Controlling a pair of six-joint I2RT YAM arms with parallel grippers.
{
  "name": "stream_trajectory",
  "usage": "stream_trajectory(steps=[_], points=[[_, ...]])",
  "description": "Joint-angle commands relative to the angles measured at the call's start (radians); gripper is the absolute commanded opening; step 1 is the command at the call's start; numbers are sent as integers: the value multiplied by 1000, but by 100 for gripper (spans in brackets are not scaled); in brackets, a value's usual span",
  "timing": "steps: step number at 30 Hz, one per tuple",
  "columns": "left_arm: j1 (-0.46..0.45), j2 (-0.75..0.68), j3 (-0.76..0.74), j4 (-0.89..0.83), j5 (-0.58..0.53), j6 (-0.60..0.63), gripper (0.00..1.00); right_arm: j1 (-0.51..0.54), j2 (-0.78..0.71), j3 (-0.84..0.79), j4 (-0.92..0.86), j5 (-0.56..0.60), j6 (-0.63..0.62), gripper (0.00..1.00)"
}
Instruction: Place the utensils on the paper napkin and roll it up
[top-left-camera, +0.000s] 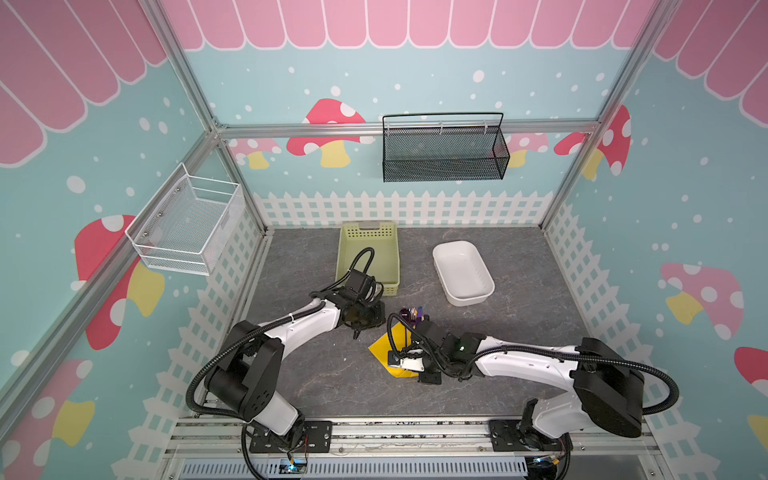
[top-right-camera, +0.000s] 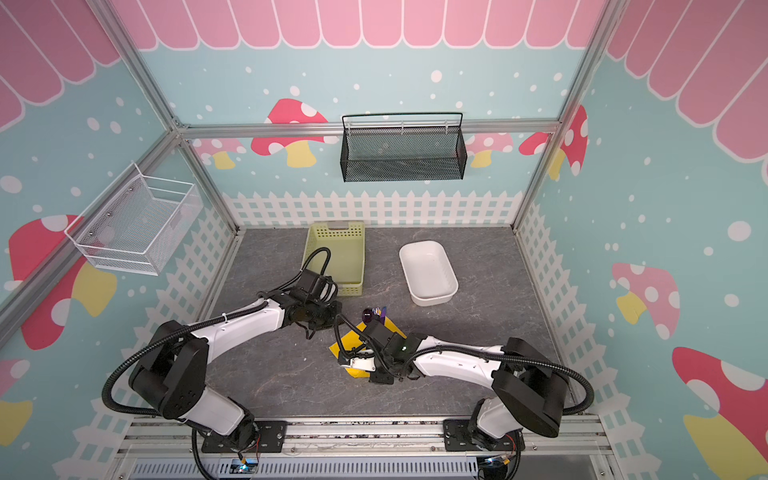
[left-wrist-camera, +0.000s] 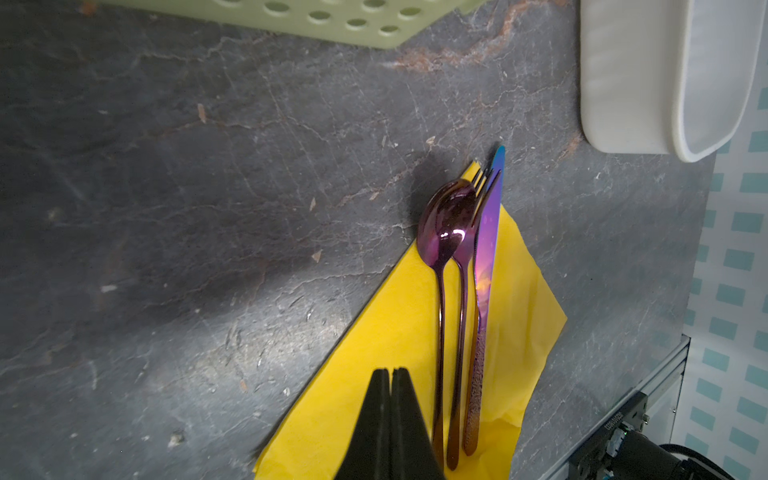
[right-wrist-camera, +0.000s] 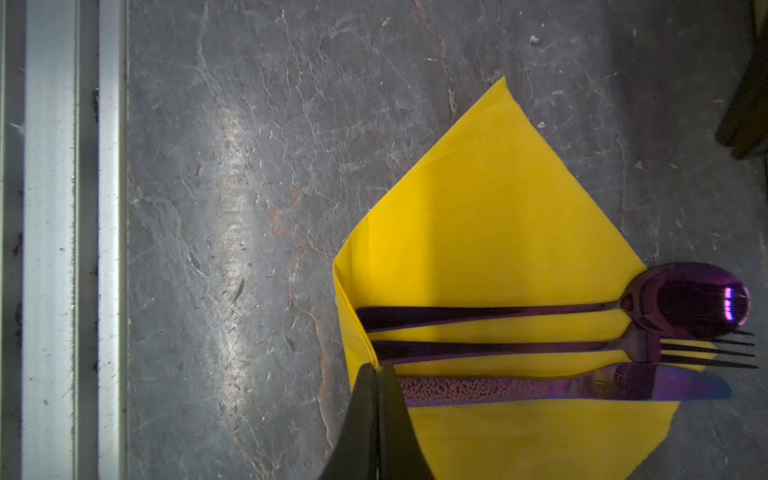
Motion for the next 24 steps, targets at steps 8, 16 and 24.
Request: stream_trajectory(steps=[8,16,24], points=[[5,-28,-3,-21,0,0,0,-48,13,30,13,-26,-27,0],[5,-27,-9,-21,9,1,0,-68,37,39,28,-32,-33,0],[-8,-49,-39,-20,22,-15,0,-88,66,51,36,-35,-44,0]])
